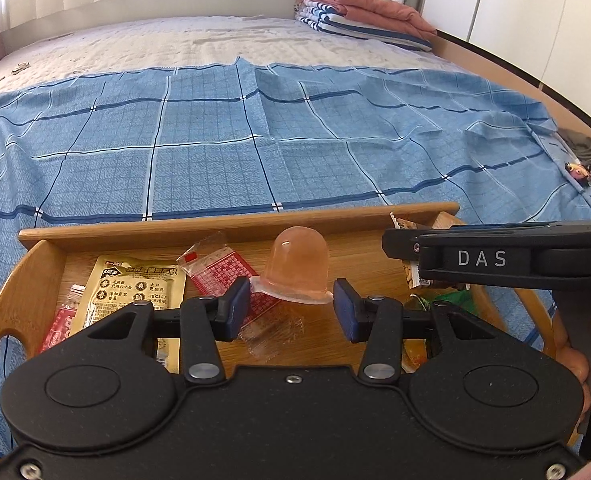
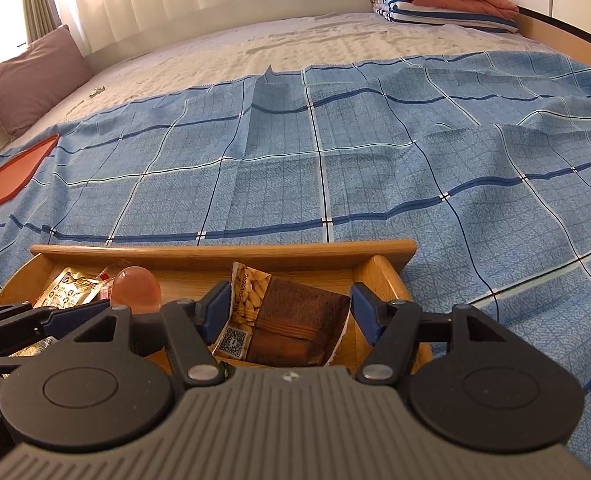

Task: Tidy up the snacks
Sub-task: 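Carry the jelly cup with the left tool while the right tool carries the nut pouch onto the tray, then open both tools to release the jelly cup and nut pouch on the tray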

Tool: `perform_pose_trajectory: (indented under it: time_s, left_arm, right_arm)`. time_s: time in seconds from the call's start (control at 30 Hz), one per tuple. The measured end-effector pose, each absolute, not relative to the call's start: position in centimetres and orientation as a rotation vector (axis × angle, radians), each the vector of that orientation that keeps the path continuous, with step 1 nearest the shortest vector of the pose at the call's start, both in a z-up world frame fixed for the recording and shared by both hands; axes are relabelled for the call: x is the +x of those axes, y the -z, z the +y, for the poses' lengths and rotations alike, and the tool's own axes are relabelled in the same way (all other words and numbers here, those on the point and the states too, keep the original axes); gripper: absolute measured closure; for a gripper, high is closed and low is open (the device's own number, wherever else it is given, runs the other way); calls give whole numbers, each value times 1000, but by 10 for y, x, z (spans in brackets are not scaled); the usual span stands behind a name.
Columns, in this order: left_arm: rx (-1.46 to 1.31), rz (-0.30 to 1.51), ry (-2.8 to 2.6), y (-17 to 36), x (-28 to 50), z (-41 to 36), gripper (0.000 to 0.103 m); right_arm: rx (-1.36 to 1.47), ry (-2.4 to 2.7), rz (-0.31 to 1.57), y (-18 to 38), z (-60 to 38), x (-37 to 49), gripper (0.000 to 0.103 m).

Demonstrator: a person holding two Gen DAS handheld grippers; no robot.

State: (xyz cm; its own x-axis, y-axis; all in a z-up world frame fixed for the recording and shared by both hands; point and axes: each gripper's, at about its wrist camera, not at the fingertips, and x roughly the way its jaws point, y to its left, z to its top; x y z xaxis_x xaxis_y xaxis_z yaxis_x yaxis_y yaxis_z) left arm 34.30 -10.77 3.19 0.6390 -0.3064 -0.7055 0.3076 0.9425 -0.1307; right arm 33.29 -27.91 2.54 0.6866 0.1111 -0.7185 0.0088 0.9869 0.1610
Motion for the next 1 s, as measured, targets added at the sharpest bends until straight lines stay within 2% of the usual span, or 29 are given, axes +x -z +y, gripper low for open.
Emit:
perform_pose_trajectory:
  time_s: [0.17,0.4,0.5,0.63,0.83,1.0]
  left_arm:
    - [6,801,349,-31,342,-108,57]
    - [11,805,350,-32,340,-108,39]
    - [13,805,343,-32,339,-108,32]
    - [0,805,337,-32,339,-104,24]
    - [-2,792,333,-35,335,-102,17]
    - [7,784,329,-39,328,-100,15]
  right_arm:
    - [155,-57,820,-22,-280,333,34]
    - [177,-58,820,-19,-281,331,31]
    - [182,-60,819,-20,-282,330,25]
    - [195,-65,815,-22,-284,328,22]
    - [199,-75,799,-27,-284,323,17]
    - [201,-86,790,-31,-282,318,13]
